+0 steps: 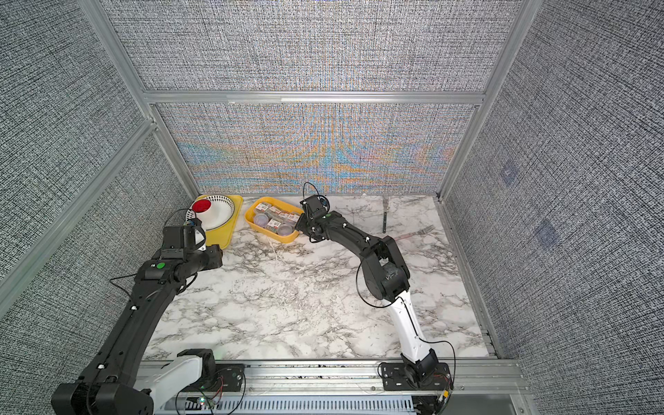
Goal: Take the paper clips out of the storage box
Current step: Move the storage box to the center of the board.
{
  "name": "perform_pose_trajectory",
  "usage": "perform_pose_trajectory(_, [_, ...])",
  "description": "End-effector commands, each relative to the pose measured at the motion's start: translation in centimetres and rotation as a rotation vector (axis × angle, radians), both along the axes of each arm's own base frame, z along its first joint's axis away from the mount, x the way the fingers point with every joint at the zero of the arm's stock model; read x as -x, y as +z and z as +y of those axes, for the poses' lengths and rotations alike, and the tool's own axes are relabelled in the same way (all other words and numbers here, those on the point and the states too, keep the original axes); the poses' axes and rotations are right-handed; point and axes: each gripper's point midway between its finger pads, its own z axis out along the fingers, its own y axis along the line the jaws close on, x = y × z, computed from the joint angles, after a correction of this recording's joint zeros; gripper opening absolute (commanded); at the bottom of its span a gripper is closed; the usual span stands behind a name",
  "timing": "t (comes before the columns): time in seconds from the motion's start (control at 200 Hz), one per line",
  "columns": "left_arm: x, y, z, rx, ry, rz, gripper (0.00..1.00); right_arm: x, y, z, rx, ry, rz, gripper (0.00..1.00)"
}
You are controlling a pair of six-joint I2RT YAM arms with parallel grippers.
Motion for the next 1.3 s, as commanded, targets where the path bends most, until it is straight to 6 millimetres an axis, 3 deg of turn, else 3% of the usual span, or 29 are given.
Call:
perform_pose_trajectory(0.0, [0.0, 0.3, -0.4, 0.019, -0.013, -0.011, 0.59, -0.4, -0.3, 0.9, -0.019, -0.01, 0.017, 0.63])
perform_pose_trajectory(0.285, [0.0, 0.4, -0.5, 0.024, -0.021, -0.016, 0.59, -1.7, -2.9, 1.5, -0.023, -0.061, 0.059, 0.55])
perform_pose_trajectory(0.611, [0.1, 0.4, -0.7, 0.03, -0.027, -0.017, 0.59, -1.7, -4.9, 0.8, 0.0, -0.099, 0.091, 0.31])
perform_pose_trajectory(0.771, [0.1, 0.5, -0.6, 0.03, -0.026, -0.021, 0.59, -1.8, -4.2, -0.3, 0.034, -0.104, 0.081, 0.17])
perform_pose_trajectory(0.966, [0.2, 0.7, -0.6, 0.027, -0.023, -0.029, 0.59, -1.3, -0.2, -3.5, 0.143, -0.05, 0.008, 0.0])
perform_pose_trajectory(1.296, [0.3, 0.9, -0.5, 0.025, -0.017, -0.052, 0.59, 5.1, 3.8, -12.7, 0.314, 0.106, -0.063, 0.0])
